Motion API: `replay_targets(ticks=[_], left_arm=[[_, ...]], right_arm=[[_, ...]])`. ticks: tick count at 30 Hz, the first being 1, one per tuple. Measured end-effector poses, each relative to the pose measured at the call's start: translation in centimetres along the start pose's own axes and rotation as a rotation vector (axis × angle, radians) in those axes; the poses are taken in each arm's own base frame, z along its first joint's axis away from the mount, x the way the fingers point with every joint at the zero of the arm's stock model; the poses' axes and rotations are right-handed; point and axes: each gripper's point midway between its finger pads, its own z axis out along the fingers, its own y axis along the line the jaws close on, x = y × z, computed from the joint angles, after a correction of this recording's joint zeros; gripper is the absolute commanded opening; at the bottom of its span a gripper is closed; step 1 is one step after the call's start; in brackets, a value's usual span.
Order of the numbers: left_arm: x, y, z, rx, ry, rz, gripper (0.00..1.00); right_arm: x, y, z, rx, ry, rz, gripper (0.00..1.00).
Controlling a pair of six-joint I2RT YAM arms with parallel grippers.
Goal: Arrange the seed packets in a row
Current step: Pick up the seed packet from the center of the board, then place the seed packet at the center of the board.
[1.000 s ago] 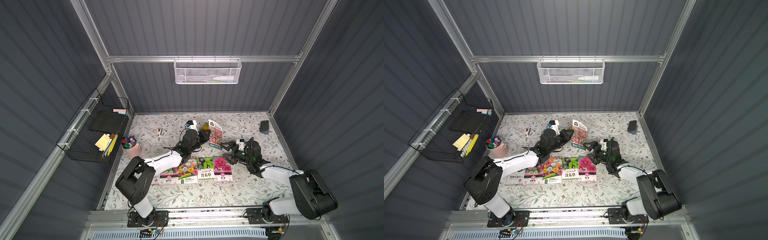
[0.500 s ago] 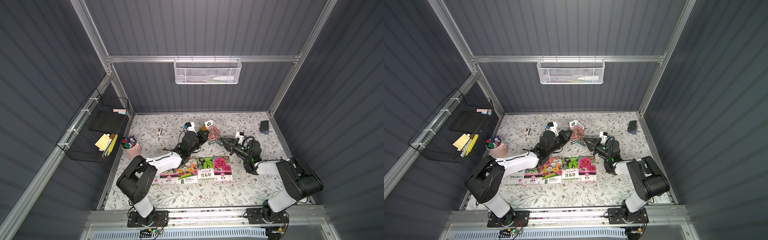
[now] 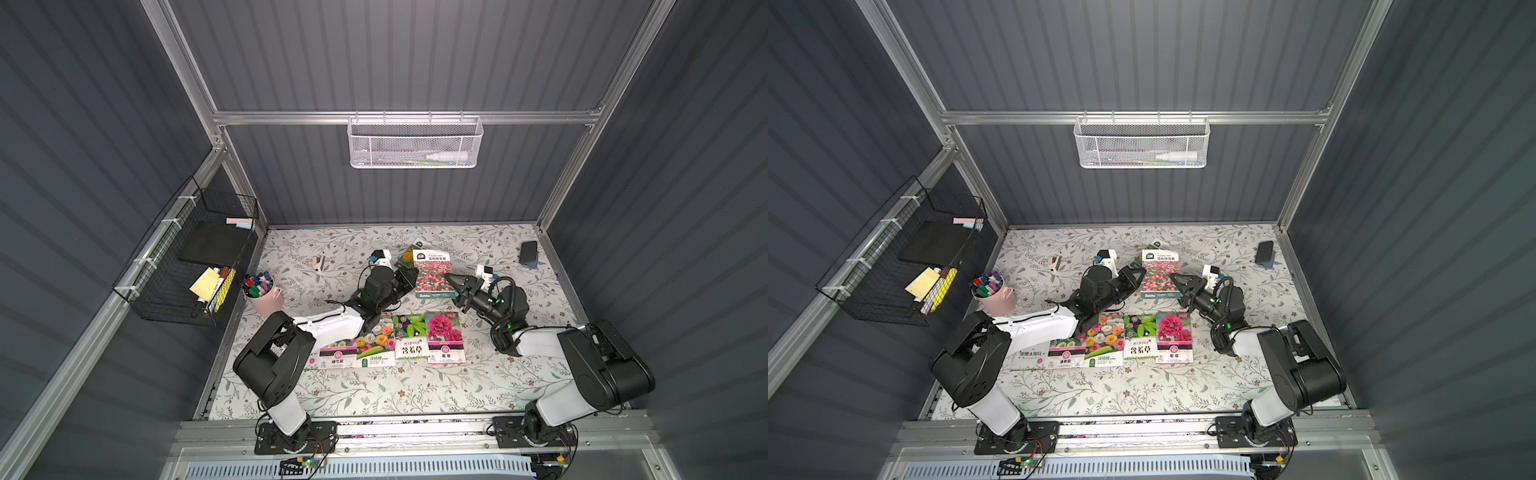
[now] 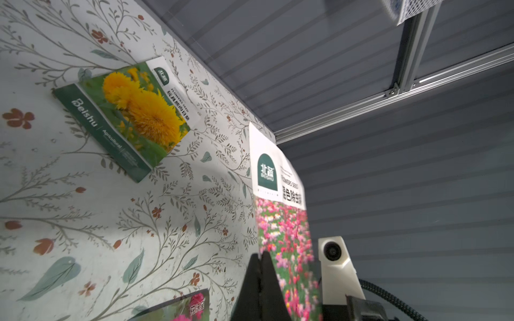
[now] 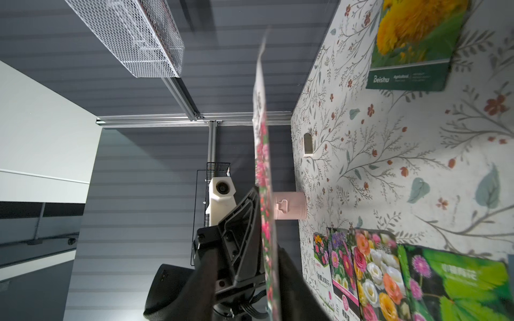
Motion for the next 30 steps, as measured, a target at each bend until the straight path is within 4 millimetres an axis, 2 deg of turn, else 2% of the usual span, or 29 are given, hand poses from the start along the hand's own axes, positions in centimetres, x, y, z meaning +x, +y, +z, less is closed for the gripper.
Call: replay_targets(ticks=[5, 7, 8, 10, 11, 12, 13, 16, 19, 22, 24, 26, 30], left_arm=[[0.6, 0.4, 0.0, -0.012, 0.029, 0.009, 0.00], [0.8, 0.5, 0.0, -0.015, 0.040, 0.011, 0.00], [1.0, 0.5, 0.0, -0.016, 0.046, 0.011, 0.04], [1.3, 0.6, 0.0, -0.018, 0.061, 0.010, 0.32], [1.5, 0.7, -0.1, -0.020, 0.071, 0.009, 0.57], [1.7, 0.8, -0.1, -0.025, 0.083, 0.008, 0.88], [1.9, 1.0, -0.1, -0.031, 0.095, 0.010, 0.99], [2.9, 1.4, -1.0, -0.063, 0.154, 0.035, 0.99], [3.3, 0.9, -2.9, -0.085, 0.203, 0.078, 1.00], [3.4, -0.3, -5.2, -0.087, 0.241, 0.131, 1.00], [3.4, -0.9, -6.4, -0.083, 0.259, 0.160, 1.00], [3.6, -1.1, -7.2, -0.084, 0.275, 0.179, 1.00], [4.7, 0.1, -8.5, -0.115, 0.322, 0.202, 0.99]], right_arm=[[0.1, 0.8, -0.7, 0.019, -0.004, -0.024, 0.00], [0.3, 1.0, -0.8, 0.047, 0.000, -0.042, 0.00], [0.3, 1.2, -0.8, 0.063, 0.005, -0.055, 0.00], [0.4, 1.7, -0.8, 0.100, 0.013, -0.089, 0.00], [0.4, 2.0, -0.9, 0.122, 0.019, -0.111, 0.00], [0.4, 2.4, -1.1, 0.142, 0.023, -0.135, 0.00], [0.3, 2.8, -1.4, 0.162, 0.022, -0.160, 0.00], [-0.6, 3.7, -3.7, 0.231, 0.006, -0.249, 0.00], [-2.5, 3.5, -7.2, 0.329, -0.048, -0.307, 0.00], [-3.6, 1.9, -10.5, 0.448, -0.081, -0.312, 0.00], [-3.4, 0.0, -12.2, 0.537, -0.068, -0.291, 0.00], [-2.8, -1.6, -13.3, 0.604, -0.038, -0.267, 0.00], [-1.8, -4.6, -14.7, 0.735, 0.040, -0.202, 0.00]])
